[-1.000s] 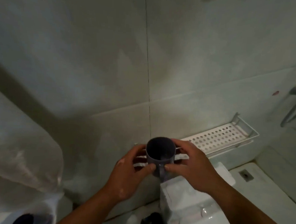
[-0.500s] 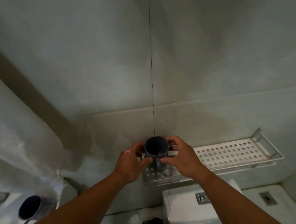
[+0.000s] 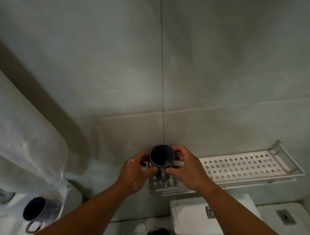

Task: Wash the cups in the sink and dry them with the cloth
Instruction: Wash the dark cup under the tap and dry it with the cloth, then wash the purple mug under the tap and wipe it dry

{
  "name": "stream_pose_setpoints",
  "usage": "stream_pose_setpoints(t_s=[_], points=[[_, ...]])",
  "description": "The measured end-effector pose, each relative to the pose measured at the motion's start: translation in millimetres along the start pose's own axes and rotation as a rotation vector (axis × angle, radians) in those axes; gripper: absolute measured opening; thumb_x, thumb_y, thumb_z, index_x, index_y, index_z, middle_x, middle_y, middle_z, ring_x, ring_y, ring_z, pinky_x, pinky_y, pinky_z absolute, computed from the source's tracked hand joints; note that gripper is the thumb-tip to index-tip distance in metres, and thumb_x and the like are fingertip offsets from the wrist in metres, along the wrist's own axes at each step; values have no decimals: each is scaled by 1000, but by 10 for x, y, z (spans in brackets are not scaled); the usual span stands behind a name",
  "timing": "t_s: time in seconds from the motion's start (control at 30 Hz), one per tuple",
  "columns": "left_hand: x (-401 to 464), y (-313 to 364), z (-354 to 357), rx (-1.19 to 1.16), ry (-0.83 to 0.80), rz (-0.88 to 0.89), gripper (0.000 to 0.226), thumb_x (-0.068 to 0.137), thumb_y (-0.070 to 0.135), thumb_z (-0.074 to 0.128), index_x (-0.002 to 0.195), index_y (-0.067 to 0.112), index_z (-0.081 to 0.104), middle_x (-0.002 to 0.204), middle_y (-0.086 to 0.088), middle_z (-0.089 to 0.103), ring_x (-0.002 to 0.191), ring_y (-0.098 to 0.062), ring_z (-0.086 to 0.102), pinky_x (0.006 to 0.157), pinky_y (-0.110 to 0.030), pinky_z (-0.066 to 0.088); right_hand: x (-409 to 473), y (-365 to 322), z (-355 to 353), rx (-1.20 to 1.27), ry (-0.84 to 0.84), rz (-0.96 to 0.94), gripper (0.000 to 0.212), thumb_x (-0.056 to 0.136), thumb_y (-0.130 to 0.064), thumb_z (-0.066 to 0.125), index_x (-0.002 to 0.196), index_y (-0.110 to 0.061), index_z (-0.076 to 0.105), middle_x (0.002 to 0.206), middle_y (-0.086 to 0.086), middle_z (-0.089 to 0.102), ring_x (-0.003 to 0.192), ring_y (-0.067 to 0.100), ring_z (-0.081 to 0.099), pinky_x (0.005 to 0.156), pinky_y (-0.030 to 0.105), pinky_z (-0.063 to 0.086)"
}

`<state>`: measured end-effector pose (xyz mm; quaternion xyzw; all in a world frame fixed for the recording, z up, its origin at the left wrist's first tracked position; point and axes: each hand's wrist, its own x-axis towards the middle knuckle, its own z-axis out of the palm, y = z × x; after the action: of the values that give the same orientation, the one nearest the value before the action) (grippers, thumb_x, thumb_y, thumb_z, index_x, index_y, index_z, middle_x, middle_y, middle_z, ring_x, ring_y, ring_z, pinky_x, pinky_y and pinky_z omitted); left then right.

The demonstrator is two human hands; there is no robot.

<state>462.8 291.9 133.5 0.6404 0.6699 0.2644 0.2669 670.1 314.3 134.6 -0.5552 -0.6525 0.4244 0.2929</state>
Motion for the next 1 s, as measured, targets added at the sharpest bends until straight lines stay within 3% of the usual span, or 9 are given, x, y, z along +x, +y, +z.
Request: stream_pose_setpoints(t_s=[0.07, 0.2, 0.33, 0.47, 0.53, 0.63, 0.73, 0.83, 1.0], points=[[-4, -4, 0, 2, -3, -5, 44, 84, 29, 81, 123, 30, 61, 100, 25, 58, 89, 9, 56, 67, -6, 40, 4, 11, 11, -3, 5, 2, 67, 73, -23, 89, 123, -41, 49, 115, -23, 59, 110, 2, 60, 97, 27, 55], [-5, -19, -4, -4, -21, -4, 47, 84, 30, 81, 126, 28, 61, 104, 23, 60, 91, 6, 57, 70, -8, 41, -22, 21, 15, -20, 4, 2, 70, 74, -22, 89, 126, -41, 46, 120, -22, 58, 116, 4, 59, 92, 18, 51], [-43, -54, -63, -11, -37, 6, 52, 83, 34, 82, 129, 28, 58, 112, 18, 63, 92, 2, 57, 72, -9, 43, -118, -7, -48, -31, 79, 52, 84, 72, -22, 90, 141, -33, 43, 133, -14, 56, 120, 8, 57, 99, 29, 52], [-220, -196, -250, 33, -64, 10, 55, 85, 40, 78, 133, 26, 54, 120, 11, 62, 100, -7, 59, 82, -18, 46, -432, -146, -105, -147, 328, -78, 64, 77, -21, 87, 129, -33, 53, 121, -11, 62, 104, 6, 62, 80, 22, 56], [-371, -376, -372, 62, -88, 15, 55, 87, 41, 76, 135, 25, 54, 123, 10, 62, 100, -7, 57, 82, -16, 43, -657, -272, -17, -171, 366, -167, 53, 78, -19, 85, 119, -36, 56, 109, -12, 64, 95, 5, 63, 73, 20, 58], [-685, -780, -570, 130, -131, 3, 56, 88, 44, 74, 136, 25, 53, 125, 9, 60, 100, -5, 55, 80, -10, 39, -964, -424, 340, -222, 297, -255, 44, 76, -17, 85, 109, -35, 61, 97, -17, 62, 87, 0, 61, 73, 14, 52], [-1100, -1286, -798, 179, -162, -29, 55, 88, 44, 74, 135, 23, 56, 127, 7, 62, 102, -4, 55, 75, 2, 32, -1153, -413, 867, -291, 145, -283, 47, 72, -17, 86, 107, -38, 60, 98, -18, 60, 92, -6, 57, 79, 4, 40], [-1569, -1815, -1091, 210, -179, -94, 54, 89, 47, 71, 136, 24, 56, 128, 6, 63, 109, -7, 58, 85, -7, 37, -1263, -354, 1461, -410, -66, -163, 38, 81, -32, 78, 114, -35, 61, 107, -20, 53, 99, 0, 58, 84, 14, 42], [-2281, -2703, -1672, 213, -139, -204, 45, 89, 44, 72, 128, 26, 60, 121, 9, 65, 100, -5, 59, 77, -14, 38, -1452, -452, 2482, -511, -275, -74, 35, 88, -41, 67, 121, -31, 59, 115, -16, 54, 109, 7, 58, 87, 13, 39]])
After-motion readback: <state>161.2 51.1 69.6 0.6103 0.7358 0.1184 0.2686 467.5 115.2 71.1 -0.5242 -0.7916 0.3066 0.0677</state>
